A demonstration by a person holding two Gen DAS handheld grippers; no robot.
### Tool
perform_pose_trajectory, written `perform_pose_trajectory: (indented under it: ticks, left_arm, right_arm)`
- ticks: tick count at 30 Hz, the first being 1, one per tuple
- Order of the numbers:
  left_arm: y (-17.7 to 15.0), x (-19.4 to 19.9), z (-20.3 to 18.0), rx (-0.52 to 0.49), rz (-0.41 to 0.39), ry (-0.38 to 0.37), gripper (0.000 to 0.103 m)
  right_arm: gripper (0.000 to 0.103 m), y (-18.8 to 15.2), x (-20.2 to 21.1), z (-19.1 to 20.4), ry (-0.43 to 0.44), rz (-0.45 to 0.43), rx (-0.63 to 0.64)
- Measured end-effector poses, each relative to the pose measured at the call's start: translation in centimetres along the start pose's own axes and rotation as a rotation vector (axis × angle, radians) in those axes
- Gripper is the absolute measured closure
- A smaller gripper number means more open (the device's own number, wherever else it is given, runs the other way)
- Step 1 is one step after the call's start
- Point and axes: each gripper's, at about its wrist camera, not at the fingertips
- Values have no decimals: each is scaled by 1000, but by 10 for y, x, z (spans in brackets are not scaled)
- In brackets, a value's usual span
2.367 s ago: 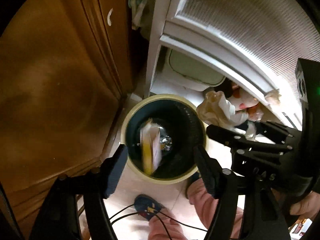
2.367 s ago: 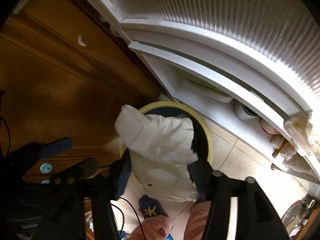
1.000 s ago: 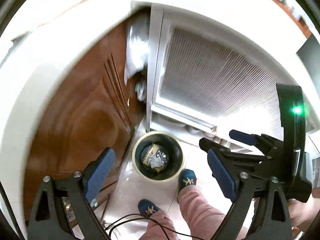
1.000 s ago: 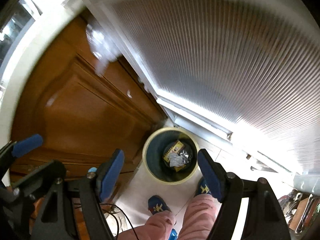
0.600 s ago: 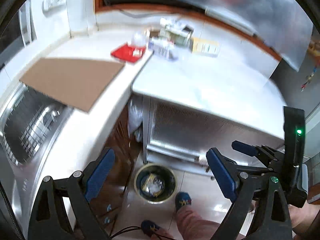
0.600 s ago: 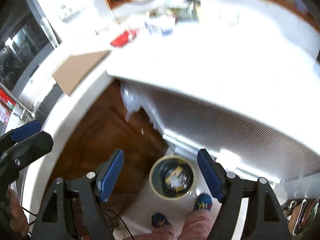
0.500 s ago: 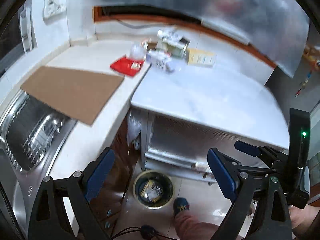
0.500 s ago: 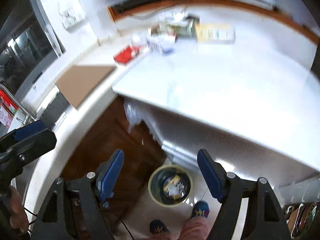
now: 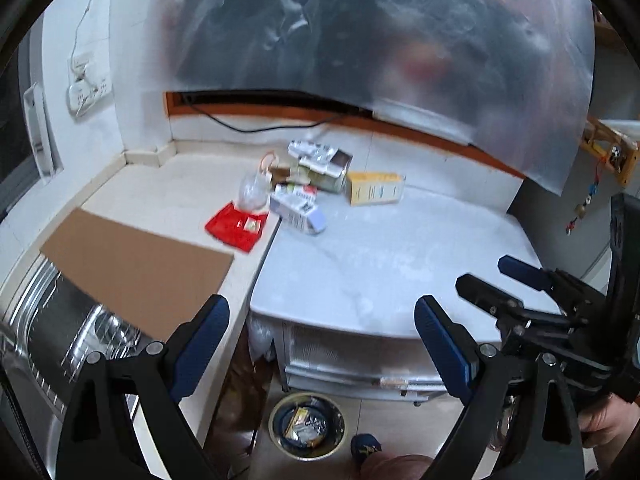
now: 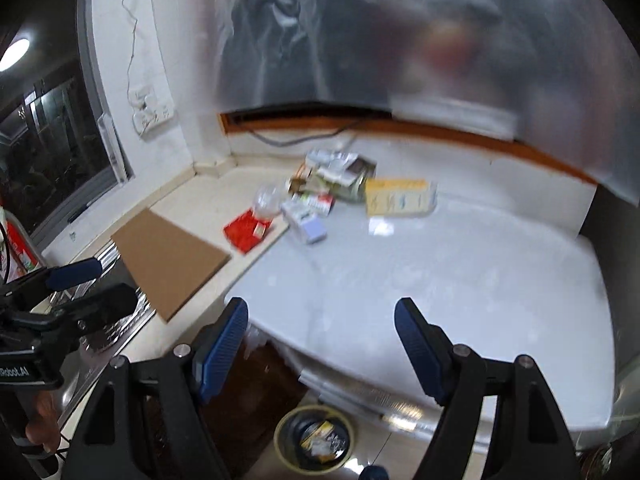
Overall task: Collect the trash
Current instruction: 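Raise both grippers from the bin back over the counter, then grasp the white box with the left gripper while the right gripper grasps the yellow box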
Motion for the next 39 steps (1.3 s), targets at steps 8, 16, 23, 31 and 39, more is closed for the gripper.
perform_pose_trajectory:
  ticks: [8, 16, 23, 31, 39]
  left_arm:
    - [46, -40, -8, 30, -5, 81, 10]
    - [93, -130, 3, 172, 66, 197, 10]
    - [114, -206, 23, 305, 129, 281, 10]
    - [114, -284, 43, 391, 244, 354, 10]
    - [105, -331, 61, 493, 311, 381, 10]
  right_arm:
    - [27, 65, -47, -39, 33, -19, 94]
    - [27, 120, -135, -82, 123, 41, 225]
    - [27, 145, -225, -98, 182, 122, 374]
    - [27, 146, -305, -89, 203, 189, 541]
    - [27, 140, -346, -89, 216, 238, 679]
Point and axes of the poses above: each gripper's, at about its wrist camera, not at the fingertips, and x roughly against the way its jaws point, z to its left, y to its top, and after that the axes turned 6 degrees about -y, right-handed
